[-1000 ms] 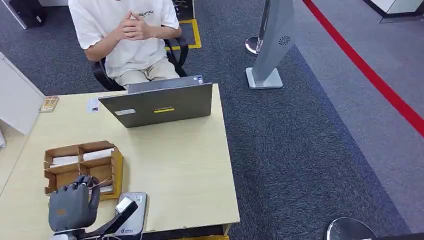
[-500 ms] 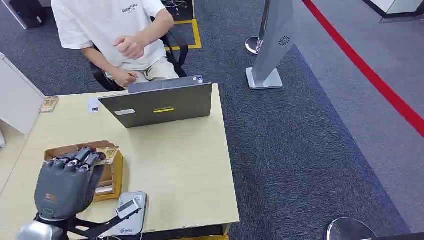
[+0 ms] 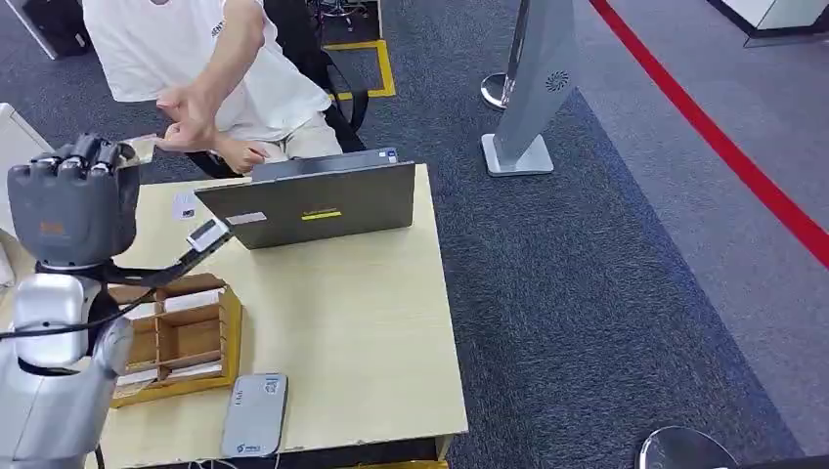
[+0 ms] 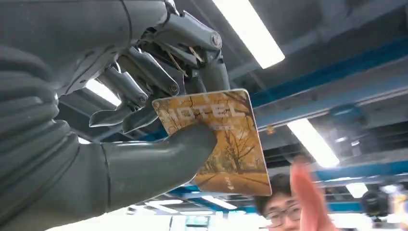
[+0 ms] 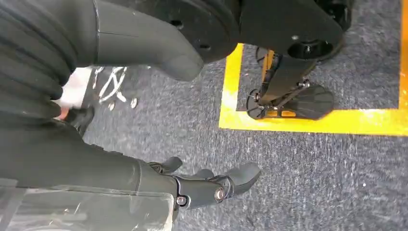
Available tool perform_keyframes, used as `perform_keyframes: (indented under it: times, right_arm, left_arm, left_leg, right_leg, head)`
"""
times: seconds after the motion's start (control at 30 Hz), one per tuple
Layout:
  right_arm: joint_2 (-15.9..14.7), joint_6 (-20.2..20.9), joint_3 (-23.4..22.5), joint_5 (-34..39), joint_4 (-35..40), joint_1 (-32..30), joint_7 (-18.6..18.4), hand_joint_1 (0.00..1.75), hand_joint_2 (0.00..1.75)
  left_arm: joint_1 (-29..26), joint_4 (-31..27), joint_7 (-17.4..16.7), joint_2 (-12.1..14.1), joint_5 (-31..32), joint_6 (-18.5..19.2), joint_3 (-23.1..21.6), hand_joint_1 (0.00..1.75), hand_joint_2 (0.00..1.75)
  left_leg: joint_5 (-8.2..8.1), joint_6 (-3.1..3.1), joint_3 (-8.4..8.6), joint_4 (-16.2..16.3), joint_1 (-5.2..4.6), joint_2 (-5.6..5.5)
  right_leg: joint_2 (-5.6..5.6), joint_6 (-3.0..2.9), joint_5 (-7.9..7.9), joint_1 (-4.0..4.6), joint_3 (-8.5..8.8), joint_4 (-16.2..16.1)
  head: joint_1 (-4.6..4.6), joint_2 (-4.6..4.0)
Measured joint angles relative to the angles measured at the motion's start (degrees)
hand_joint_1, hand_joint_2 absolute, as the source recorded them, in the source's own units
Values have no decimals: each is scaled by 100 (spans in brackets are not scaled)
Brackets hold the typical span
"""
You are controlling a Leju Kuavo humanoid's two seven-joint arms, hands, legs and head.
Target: Pass the card to the sensor for recognition and then transmit it.
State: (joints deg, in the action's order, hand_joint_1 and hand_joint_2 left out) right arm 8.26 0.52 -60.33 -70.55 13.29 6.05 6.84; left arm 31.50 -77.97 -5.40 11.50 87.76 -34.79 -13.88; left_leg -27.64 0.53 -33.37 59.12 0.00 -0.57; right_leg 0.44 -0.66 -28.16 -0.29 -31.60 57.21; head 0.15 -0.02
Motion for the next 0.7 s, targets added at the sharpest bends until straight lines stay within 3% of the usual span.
perform_keyframes:
  times: [0.13, 0.27, 0.43, 0.7]
  right_arm:
    - [0, 37, 125, 7, -31, 21, -28, 0, 175]
    - [4, 63, 197, -37, -66, -1, -68, 0, 175]
    - [17, 68, 267, -57, -92, -40, -70, 0, 175]
    - [28, 70, 282, -57, -114, -52, -70, 0, 175]
  left_arm:
    - [673, 1472, -194, 9, 7, -342, 77, 175, 175]
    - [978, 2351, -299, 18, 9, -484, 136, 175, 175]
    - [1058, 2900, -299, 15, 9, -488, 160, 175, 175]
    - [1122, 3251, -299, 11, 9, -488, 160, 175, 175]
  left_leg:
    - [1, -2, 1, 0, 0, 1]
    - [1, -2, 0, -1, 0, 0]
    - [0, -2, -8, -2, 0, 10]
    - [-7, -6, -11, -1, 0, 37]
  right_leg:
    - [2, 0, 0, 0, 0, 4]
    - [2, 0, -3, 0, -1, 5]
    - [14, 0, -2, 0, -11, 5]
    - [44, 0, -2, -1, -25, 5]
  head:
    - [2, 0]
    - [-2, 0]
    - [0, 0]
    - [0, 0]
